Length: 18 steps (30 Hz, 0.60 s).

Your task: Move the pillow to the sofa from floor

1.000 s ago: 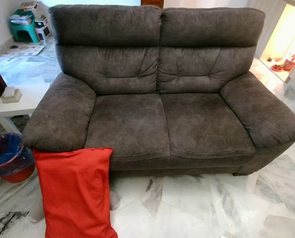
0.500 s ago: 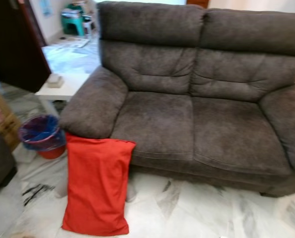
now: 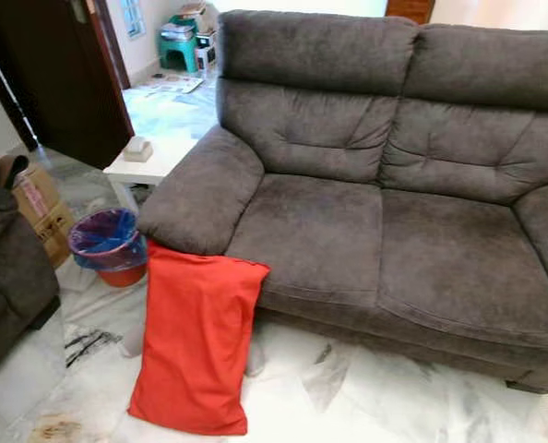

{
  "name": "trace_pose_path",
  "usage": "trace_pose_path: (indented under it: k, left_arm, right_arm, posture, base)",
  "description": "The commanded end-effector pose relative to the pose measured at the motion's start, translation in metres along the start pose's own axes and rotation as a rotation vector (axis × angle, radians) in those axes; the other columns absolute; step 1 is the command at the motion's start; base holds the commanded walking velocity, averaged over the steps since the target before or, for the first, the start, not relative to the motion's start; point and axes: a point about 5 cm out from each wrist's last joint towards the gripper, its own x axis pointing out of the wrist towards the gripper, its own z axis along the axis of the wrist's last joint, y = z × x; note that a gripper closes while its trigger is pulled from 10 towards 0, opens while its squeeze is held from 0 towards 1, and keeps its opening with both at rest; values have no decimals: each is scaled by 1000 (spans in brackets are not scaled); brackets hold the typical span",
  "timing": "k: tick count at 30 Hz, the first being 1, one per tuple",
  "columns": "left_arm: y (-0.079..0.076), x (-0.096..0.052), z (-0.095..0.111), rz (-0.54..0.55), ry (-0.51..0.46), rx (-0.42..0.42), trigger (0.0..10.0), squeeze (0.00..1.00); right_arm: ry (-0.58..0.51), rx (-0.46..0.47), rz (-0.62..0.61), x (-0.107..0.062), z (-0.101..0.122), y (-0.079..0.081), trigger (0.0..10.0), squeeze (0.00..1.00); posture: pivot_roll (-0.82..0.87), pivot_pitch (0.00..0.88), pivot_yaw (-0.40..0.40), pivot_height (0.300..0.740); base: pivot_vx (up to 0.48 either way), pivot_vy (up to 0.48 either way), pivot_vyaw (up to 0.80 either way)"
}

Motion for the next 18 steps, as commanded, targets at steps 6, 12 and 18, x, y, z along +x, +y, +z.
trace_pose_path:
  k: [6, 12, 18]
  left_arm:
    - [3, -2, -7, 6, 27, 13, 10000, 0]
    - [3, -1, -5, 5, 21, 7, 10000, 0]
    - [3, -1, -5, 5, 23, 7, 10000, 0]
  right_arm:
    - [10, 11, 7, 0, -3, 3, 10000, 0]
    - [6, 12, 5, 0, -3, 3, 10000, 0]
    - [0, 13, 7, 1, 0, 4, 10000, 0]
  posture:
    - [74, 58, 5, 740]
    - [74, 56, 6, 740]
    - [74, 59, 6, 740]
  base:
    - [0, 0, 0]
    - [0, 0, 0]
    - [0, 0, 0]
